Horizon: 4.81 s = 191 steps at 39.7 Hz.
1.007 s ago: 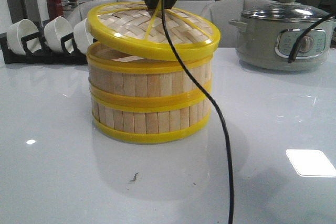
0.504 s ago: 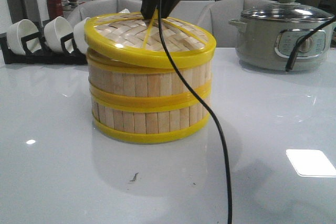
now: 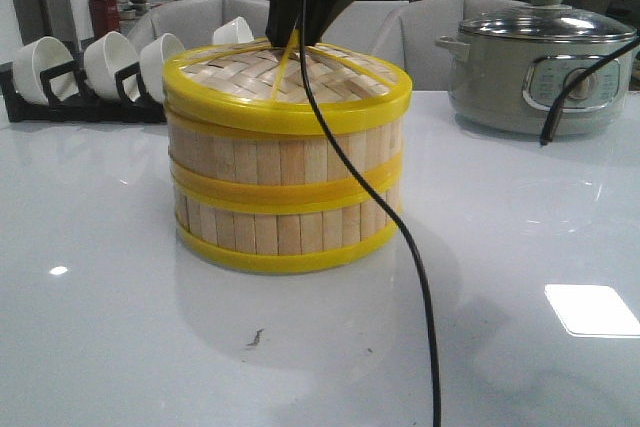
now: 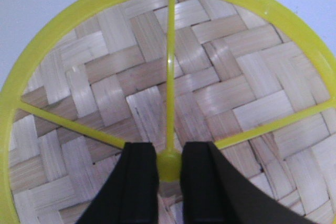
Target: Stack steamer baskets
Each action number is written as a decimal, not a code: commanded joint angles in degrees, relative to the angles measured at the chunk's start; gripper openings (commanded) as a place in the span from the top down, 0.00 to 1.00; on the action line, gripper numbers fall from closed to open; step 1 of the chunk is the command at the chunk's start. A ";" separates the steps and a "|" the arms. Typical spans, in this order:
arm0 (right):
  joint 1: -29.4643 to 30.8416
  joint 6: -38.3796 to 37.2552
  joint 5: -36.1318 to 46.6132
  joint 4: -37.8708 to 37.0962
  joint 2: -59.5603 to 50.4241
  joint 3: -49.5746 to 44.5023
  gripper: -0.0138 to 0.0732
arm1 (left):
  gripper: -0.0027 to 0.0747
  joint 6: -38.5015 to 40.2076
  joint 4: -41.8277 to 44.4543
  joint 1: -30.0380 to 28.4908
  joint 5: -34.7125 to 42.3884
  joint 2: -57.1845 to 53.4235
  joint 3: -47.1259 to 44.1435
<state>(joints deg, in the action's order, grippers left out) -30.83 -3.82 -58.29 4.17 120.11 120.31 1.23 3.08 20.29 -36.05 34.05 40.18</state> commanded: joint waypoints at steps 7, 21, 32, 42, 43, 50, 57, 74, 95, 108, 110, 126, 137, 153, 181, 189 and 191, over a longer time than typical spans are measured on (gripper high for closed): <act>0.00 0.46 5.62 0.68 -3.58 2.23 0.41 | 0.85 0.25 0.11 0.34 4.66 0.14 1.65; 0.07 0.46 6.01 0.68 -5.19 2.23 0.42 | 0.85 0.25 0.11 0.34 4.66 0.14 1.65; 0.30 0.46 3.61 -2.42 -9.57 2.23 0.71 | 0.85 0.25 0.34 0.34 4.78 0.14 1.65; 1.05 0.46 1.47 -7.87 -15.22 2.23 0.81 | 0.85 0.25 1.80 0.34 4.87 0.14 1.65; 1.13 0.46 1.38 -7.87 -15.80 2.18 0.81 | 0.85 0.25 1.90 0.34 4.87 0.14 1.65; 1.68 0.46 -0.24 -8.05 -21.69 0.97 0.81 | 0.85 0.25 1.90 0.34 5.23 0.14 1.65; 1.68 0.46 -1.29 -11.70 -29.29 -4.43 0.81 | 0.85 0.25 1.90 0.34 5.22 0.14 1.65; 1.68 -2.22 1.41 -14.53 -52.41 -25.12 0.81 | 0.85 0.25 1.90 0.34 5.69 0.14 1.65; 1.68 -2.83 3.97 -16.31 -78.76 -52.07 0.81 | 0.85 0.25 1.90 0.34 6.37 0.14 1.65; 1.68 -6.90 7.72 -16.31 -80.78 -57.60 0.81 | 0.85 0.25 1.90 0.34 6.62 0.14 1.65; 1.68 -7.12 8.87 -16.31 -80.78 -57.60 0.81 | 0.85 0.25 1.90 0.34 6.62 0.14 1.65; 1.68 -7.12 10.76 -16.31 -80.78 -57.60 0.81 | 0.86 0.25 1.90 0.34 6.62 0.14 1.65; 1.68 -7.12 10.76 -16.31 -80.78 -57.60 0.81 | 0.86 0.25 1.90 0.34 6.62 0.14 1.65; 1.68 -7.12 7.80 -16.47 -80.83 -57.60 0.81 | 0.86 0.25 1.90 0.34 6.62 0.14 1.65; 17.55 -7.12 26.20 -16.31 -81.52 -64.49 0.81 | 0.86 0.25 1.90 0.34 6.62 0.14 1.65; 28.82 -7.12 30.27 -13.27 -81.62 -69.75 0.81 | 0.86 0.25 1.90 0.34 6.62 0.14 1.65; 30.39 -7.12 30.41 -13.27 -81.79 -70.82 0.81 | 0.86 0.25 1.90 0.34 6.62 0.14 1.65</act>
<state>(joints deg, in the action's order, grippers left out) -2.99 -11.09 -33.73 -9.22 38.65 49.41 1.23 4.76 20.29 -33.97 34.05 40.18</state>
